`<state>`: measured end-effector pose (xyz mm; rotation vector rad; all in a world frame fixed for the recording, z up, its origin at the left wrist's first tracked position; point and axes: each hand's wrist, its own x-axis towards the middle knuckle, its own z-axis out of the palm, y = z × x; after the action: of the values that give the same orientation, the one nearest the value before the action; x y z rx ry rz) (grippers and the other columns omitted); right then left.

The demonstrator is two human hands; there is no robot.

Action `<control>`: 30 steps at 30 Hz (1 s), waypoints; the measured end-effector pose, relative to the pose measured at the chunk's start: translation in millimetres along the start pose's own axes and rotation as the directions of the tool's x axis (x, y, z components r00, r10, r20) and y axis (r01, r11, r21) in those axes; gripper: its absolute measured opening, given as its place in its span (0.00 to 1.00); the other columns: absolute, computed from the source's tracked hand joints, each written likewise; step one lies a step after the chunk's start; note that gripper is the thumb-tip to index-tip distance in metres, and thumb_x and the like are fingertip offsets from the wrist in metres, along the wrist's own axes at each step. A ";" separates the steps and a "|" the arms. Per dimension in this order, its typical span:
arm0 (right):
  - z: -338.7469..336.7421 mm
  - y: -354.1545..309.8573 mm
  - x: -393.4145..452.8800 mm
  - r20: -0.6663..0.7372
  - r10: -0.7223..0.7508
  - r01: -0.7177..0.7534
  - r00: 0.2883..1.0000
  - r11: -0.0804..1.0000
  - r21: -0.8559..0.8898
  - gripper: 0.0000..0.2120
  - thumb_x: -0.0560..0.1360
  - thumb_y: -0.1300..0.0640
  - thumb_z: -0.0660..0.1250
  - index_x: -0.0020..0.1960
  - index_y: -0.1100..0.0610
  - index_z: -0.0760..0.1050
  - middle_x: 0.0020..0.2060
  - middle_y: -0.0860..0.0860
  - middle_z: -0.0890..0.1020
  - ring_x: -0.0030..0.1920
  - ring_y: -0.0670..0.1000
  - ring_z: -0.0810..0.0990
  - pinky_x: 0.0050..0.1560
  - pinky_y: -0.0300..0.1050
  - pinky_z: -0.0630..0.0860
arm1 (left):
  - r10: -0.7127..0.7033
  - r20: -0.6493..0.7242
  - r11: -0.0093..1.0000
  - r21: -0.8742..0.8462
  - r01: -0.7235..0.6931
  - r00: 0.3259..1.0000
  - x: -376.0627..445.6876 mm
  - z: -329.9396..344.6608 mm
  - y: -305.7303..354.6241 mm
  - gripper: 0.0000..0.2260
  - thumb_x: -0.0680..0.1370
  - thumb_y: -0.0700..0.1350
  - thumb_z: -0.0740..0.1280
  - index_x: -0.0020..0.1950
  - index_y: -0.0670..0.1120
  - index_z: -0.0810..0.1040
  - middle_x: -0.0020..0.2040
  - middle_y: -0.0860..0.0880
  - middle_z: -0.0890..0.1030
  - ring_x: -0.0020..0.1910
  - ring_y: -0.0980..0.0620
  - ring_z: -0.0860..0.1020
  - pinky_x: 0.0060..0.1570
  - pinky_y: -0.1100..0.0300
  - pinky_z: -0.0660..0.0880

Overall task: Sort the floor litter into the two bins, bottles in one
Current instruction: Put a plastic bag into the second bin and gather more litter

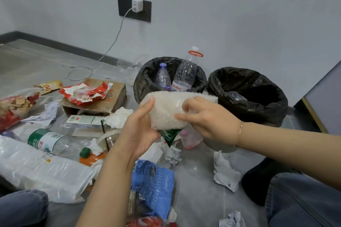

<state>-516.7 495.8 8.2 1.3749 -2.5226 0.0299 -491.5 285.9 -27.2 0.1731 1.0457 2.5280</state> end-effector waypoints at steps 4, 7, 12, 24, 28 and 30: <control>-7.0 3.4 -11.1 0.146 0.197 -0.237 0.970 0.906 0.352 0.23 0.70 0.54 0.58 0.62 0.52 0.77 0.52 0.51 0.75 0.51 0.45 0.73 0.53 0.36 0.70 | 0.131 -0.246 0.954 0.295 -0.055 0.960 8.4 1.0 -11.2 0.33 0.67 0.43 0.78 0.69 0.49 0.68 0.63 0.45 0.78 0.60 0.47 0.79 0.57 0.48 0.77; -23.4 10.3 -16.2 0.060 0.385 -0.358 0.921 0.777 0.517 0.14 0.70 0.58 0.65 0.54 0.53 0.80 0.50 0.49 0.77 0.50 0.44 0.76 0.53 0.39 0.73 | 0.297 -0.322 0.867 0.486 -0.113 0.899 12.8 6.9 -13.0 0.17 0.71 0.39 0.74 0.57 0.50 0.75 0.53 0.51 0.83 0.53 0.51 0.82 0.52 0.55 0.79; -50.6 19.5 -18.7 0.177 0.521 -0.516 0.835 0.629 0.582 0.35 0.66 0.45 0.76 0.68 0.48 0.65 0.64 0.43 0.69 0.65 0.39 0.67 0.64 0.31 0.63 | 0.334 -0.152 0.843 0.490 -0.223 0.930 11.8 21.6 -5.2 0.17 0.70 0.37 0.73 0.58 0.45 0.76 0.50 0.51 0.84 0.50 0.54 0.83 0.44 0.64 0.78; -90.0 73.2 -50.6 0.139 0.840 -0.521 0.524 0.187 0.833 0.13 0.68 0.61 0.75 0.51 0.56 0.79 0.42 0.49 0.85 0.40 0.47 0.84 0.39 0.40 0.80 | 0.497 0.049 0.494 0.805 -0.329 0.866 83.3 77.1 -0.2 0.11 0.78 0.44 0.68 0.60 0.50 0.75 0.50 0.56 0.82 0.48 0.61 0.80 0.50 0.68 0.76; -105.7 119.7 -75.0 -0.066 0.942 -0.529 0.329 0.241 0.814 0.11 0.70 0.60 0.74 0.50 0.56 0.78 0.46 0.52 0.84 0.42 0.50 0.83 0.45 0.46 0.80 | 0.470 0.381 -0.078 0.917 -0.392 0.796 109.1 75.4 -28.5 0.15 0.78 0.45 0.67 0.64 0.48 0.76 0.59 0.53 0.79 0.58 0.55 0.76 0.61 0.61 0.71; -99.6 141.6 -85.1 -0.104 0.964 -0.552 0.244 0.226 0.802 0.15 0.70 0.59 0.75 0.54 0.59 0.76 0.51 0.56 0.82 0.47 0.54 0.82 0.49 0.50 0.80 | 0.262 0.516 -0.277 0.850 -0.448 0.816 119.2 73.0 -49.2 0.18 0.78 0.50 0.67 0.67 0.50 0.74 0.67 0.51 0.75 0.66 0.51 0.71 0.66 0.54 0.67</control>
<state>-567.9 658.1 99.1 -0.2207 -2.3079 1.4261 -565.9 413.3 -14.0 1.2469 3.0551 1.1273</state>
